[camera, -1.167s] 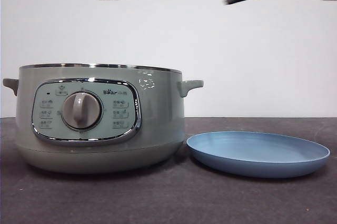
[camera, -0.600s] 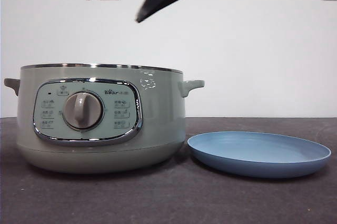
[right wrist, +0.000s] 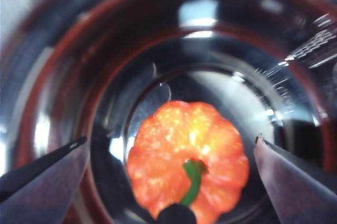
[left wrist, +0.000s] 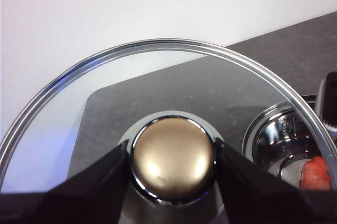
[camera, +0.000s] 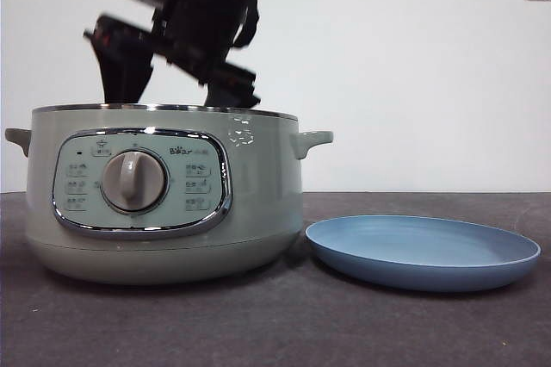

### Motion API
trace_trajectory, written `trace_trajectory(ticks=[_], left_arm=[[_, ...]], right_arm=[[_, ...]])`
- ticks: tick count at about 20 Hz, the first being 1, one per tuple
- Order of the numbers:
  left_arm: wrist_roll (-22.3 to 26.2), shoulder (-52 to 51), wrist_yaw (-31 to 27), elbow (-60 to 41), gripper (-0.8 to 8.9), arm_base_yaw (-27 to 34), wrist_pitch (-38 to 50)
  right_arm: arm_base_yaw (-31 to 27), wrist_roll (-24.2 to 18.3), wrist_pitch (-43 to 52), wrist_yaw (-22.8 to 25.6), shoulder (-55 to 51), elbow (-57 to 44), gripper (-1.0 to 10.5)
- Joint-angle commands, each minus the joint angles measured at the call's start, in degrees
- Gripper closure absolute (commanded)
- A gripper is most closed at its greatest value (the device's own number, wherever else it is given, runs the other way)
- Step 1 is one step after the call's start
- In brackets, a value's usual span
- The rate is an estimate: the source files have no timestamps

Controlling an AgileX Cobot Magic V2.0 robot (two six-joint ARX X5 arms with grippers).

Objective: Take the pumpkin out from the steamer,put the pumpkin in the blue plate,close the lid

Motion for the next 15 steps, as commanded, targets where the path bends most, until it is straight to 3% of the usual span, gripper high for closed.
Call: trace_trajectory(ticks=[1, 5, 6, 8, 12, 15], left_arm=[[0.7, -0.7, -0.7, 0.8, 8.23, 0.1, 2.1], [0.7, -0.7, -0.7, 0.8, 8.23, 0.1, 1.9], [0.7, -0.7, -0.6, 0.8, 8.23, 0.1, 1.9], [0.7, -0.7, -0.6, 0.8, 8.23, 0.1, 1.9], [0.7, -0.7, -0.5, 0.8, 8.23, 0.1, 1.9], [0.7, 0.8, -0.1, 0.8, 8.23, 0.1, 2.4]], right_arm=[[0.1, -0.6, 0.1, -0.1, 2.4, -0.2, 3.5], [-0.3, -0.7, -0.1, 0.0, 3.3, -0.2, 3.6], [-0.3, -0.4, -0.2, 0.2, 3.3, -0.2, 5.2], [-0.3, -0.3, -0.3, 2.8, 3.2, -0.2, 9.7], [-0.3, -0.1, -1.2, 2.9, 0.4, -0.1, 9.5], [-0.7, -0.1, -6.3, 3.0, -7.4, -0.1, 9.5]])
